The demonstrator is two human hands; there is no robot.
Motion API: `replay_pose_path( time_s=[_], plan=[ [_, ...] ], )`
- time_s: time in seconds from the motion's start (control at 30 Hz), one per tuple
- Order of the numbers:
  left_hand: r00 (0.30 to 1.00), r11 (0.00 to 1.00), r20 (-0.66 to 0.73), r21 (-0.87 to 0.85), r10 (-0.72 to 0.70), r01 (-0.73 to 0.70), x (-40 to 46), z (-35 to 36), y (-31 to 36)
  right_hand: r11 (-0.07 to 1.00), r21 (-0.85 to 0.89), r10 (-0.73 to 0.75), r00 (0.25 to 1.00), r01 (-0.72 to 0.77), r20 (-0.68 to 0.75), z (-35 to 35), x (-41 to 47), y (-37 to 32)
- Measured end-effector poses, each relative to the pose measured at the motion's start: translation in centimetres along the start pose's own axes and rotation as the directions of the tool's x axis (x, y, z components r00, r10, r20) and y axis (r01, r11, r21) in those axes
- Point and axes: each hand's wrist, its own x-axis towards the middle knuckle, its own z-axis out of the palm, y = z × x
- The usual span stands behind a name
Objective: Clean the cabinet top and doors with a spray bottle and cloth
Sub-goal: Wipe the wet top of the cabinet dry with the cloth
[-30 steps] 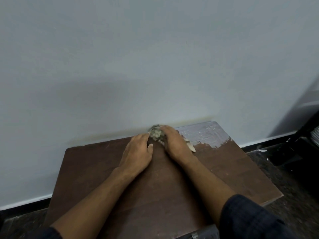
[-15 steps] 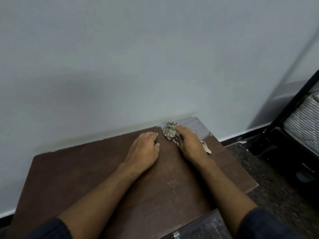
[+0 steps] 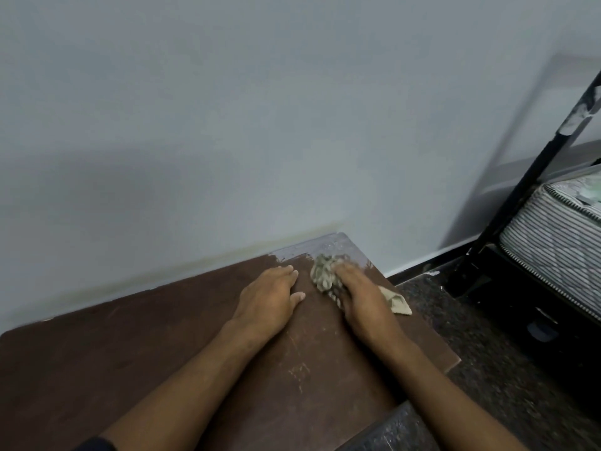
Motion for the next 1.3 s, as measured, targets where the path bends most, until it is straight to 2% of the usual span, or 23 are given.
replay_pose_path(
  time_s=[0.1,0.3,0.37,0.5,0.63,0.83,0.97,1.07,1.13,1.3],
  plan=[
    [0.998,0.999,0.052,0.031,0.019,-0.02,0.8,0.3,-0.4,0.997,-0.008,-0.074,0.996,0.075,0.049,-1.2,-2.6,1.4],
    [0.98,0.994,0.199,-0.105,0.007,0.014,1.5,0.9,-0.8,0.997,-0.012,0.073,0.996,-0.074,-0.058,-2.1,3.6,4.2],
    [0.98,0.994,0.198,-0.1,-0.019,0.04,1.9,0.5,-1.2,0.994,0.021,0.108,0.992,-0.107,-0.065,-1.9,5.3,3.9],
    [0.954,0.991,0.297,-0.135,0.046,-0.006,3.0,-0.7,-0.9,0.996,0.008,0.092,0.996,-0.092,-0.022,-1.9,4.9,3.0],
    [0.949,0.992,0.302,-0.115,0.087,-0.054,3.9,-0.3,-1.5,0.998,-0.044,0.044,0.999,-0.043,0.03,-2.6,3.2,3.1],
    [0.923,0.988,0.372,-0.148,0.099,-0.046,4.1,-0.6,-1.4,0.989,-0.071,0.13,0.991,-0.128,0.012,-1.4,7.8,3.4],
    [0.904,0.987,0.417,-0.158,0.096,-0.032,4.1,-0.6,-1.6,0.988,-0.086,0.129,0.991,-0.125,0.033,-0.8,10.3,3.4],
    [0.903,0.985,0.415,-0.165,0.107,-0.041,4.1,0.1,-2.2,0.987,-0.152,0.073,0.995,-0.062,0.067,-0.9,9.3,4.2],
    [0.936,0.993,0.343,-0.116,0.074,-0.036,4.2,0.5,-2.5,0.983,-0.182,0.039,0.997,-0.026,0.07,-0.9,8.7,4.6],
    [0.952,0.997,0.297,-0.003,0.078,-0.081,4.3,0.1,-2.3,0.986,-0.126,0.101,0.994,-0.106,-0.048,0.2,10.7,2.9]
  ],
)
